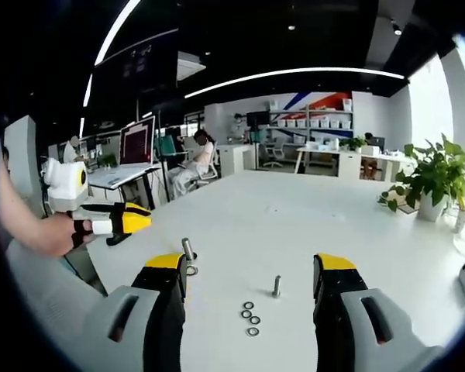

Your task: Place the washer onto the threaded stud by aligning its center hole with the stud, sliding it down to the base, and recovering from edge contact or off-axis alignment until the washer reaches the visible bottom stop.

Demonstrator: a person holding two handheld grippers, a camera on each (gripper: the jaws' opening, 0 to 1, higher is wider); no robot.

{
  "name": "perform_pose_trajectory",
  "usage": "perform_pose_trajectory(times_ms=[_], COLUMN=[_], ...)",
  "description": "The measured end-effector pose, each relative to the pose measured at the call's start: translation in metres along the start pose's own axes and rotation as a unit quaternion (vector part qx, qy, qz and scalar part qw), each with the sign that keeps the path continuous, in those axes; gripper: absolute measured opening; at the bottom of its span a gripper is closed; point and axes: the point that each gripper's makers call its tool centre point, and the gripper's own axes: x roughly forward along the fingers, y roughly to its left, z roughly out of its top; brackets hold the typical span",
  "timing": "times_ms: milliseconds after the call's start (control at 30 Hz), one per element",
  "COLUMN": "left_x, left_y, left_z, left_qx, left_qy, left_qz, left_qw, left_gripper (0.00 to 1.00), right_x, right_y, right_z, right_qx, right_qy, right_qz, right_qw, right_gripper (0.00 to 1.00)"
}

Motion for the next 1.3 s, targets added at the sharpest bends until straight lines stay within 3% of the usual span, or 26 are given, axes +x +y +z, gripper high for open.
perform_pose_trajectory(times_ms=[333, 567, 967, 1300], left_x=[0.001, 0.009, 0.02, 0.038], left_y=[0.006, 0.016, 0.012, 0.017], left_z=[0.005, -0.017, -0.04, -0.076], left_qx=[0.006, -0.033, -0.025, -0.013], left_qy=[-0.017, -0.001, 0.025, 0.063], left_qz=[0.0, 0.011, 0.006, 0.01], left_qw=[0.9998, 0.9994, 0.9994, 0.9979], left_gripper=[0.17, 0.18, 0.18, 0.19], right_x=[0.0, -0.001, -0.004, -0.003], right_y=[-0.005, -0.009, -0.014, -0.009], right_z=[0.0, 0.002, 0.008, 0.011], right_qx=[0.007, 0.009, 0.01, 0.005], right_qy=[-0.001, -0.008, -0.018, -0.022], right_qz=[-0.01, -0.019, -0.029, -0.019], right_qw=[0.9999, 0.9998, 0.9994, 0.9996], right_gripper=[0.68, 0.69, 0.69, 0.69])
